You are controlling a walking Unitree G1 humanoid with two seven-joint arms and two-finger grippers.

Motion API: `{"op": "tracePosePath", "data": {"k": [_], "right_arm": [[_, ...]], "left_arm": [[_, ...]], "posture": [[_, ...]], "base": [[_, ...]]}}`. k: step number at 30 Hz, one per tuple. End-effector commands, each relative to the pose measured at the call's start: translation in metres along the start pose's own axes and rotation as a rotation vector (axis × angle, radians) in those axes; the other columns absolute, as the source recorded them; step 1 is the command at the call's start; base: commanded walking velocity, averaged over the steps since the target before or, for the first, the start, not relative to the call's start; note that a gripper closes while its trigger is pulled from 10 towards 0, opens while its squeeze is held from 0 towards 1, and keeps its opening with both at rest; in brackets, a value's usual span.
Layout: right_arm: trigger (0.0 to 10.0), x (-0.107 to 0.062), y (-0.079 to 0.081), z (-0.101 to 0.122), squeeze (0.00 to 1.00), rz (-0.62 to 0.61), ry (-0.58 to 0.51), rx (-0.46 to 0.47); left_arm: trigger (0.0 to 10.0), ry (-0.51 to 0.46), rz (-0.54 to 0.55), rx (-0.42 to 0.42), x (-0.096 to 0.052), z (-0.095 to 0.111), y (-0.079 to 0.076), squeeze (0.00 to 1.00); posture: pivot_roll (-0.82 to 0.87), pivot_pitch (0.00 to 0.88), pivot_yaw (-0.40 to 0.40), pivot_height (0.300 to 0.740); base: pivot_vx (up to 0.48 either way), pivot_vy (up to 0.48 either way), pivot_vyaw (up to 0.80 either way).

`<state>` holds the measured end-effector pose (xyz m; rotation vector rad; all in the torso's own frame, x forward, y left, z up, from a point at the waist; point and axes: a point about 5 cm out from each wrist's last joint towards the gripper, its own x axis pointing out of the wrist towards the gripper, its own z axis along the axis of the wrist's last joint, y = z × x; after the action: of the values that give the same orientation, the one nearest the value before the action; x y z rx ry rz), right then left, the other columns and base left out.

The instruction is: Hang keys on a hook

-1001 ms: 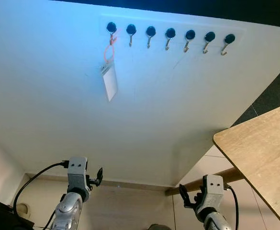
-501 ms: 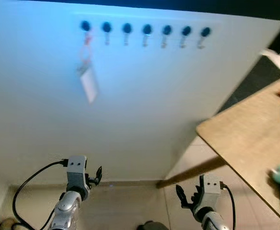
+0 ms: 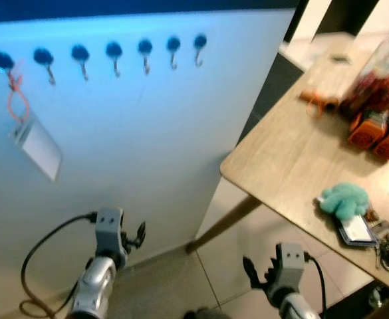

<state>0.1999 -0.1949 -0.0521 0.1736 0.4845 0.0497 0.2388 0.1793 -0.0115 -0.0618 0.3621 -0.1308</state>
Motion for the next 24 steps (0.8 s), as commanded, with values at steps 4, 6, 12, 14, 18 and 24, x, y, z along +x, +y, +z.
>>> {"op": "tracePosePath", "data": {"k": [4, 6, 12, 14, 18, 24], "right_arm": [[10.0, -0.0039, 0.0021, -0.0087, 0.00, 0.019, 0.039, -0.011], [10.0, -0.0037, 0.0022, -0.0086, 0.00, 0.020, 0.040, -0.012], [10.0, -0.0022, 0.0049, -0.0074, 0.00, 0.039, 0.041, -0.031], [10.0, -0.0019, 0.0054, -0.0071, 0.00, 0.042, 0.040, -0.034], [10.0, -0.0016, 0.0056, -0.0067, 0.00, 0.045, 0.039, -0.038], [10.0, -0.0003, 0.0062, -0.0048, 0.00, 0.052, 0.036, -0.054]], "left_arm": [[10.0, 0.011, 0.010, -0.015, -0.0022, -0.0039, 0.0009, 0.00], [10.0, 0.010, 0.010, -0.016, -0.0023, -0.0037, 0.0010, 0.00], [10.0, 0.008, 0.015, -0.021, -0.0032, -0.0039, 0.0026, 0.00], [10.0, 0.000, 0.005, -0.024, -0.0031, -0.0031, 0.0017, 0.00], [10.0, -0.014, -0.016, -0.026, -0.0030, -0.0015, -0.0004, 0.00], [10.0, -0.019, -0.054, 0.003, -0.0017, 0.0008, -0.0055, 0.00]], "posture": [[0.05, 0.056, -0.081, 0.740], [0.05, 0.053, -0.082, 0.740], [0.05, 0.054, -0.084, 0.740], [0.05, 0.059, -0.086, 0.740], [0.05, 0.059, -0.086, 0.740], [0.06, 0.065, -0.083, 0.740]], "base": [[0.000, 0.000, -0.80], [0.000, 0.000, -0.80], [0.000, 0.000, -0.80], [0.000, 0.000, -0.80], [0.000, 0.000, -0.80], [0.000, 0.000, -0.80]]}}
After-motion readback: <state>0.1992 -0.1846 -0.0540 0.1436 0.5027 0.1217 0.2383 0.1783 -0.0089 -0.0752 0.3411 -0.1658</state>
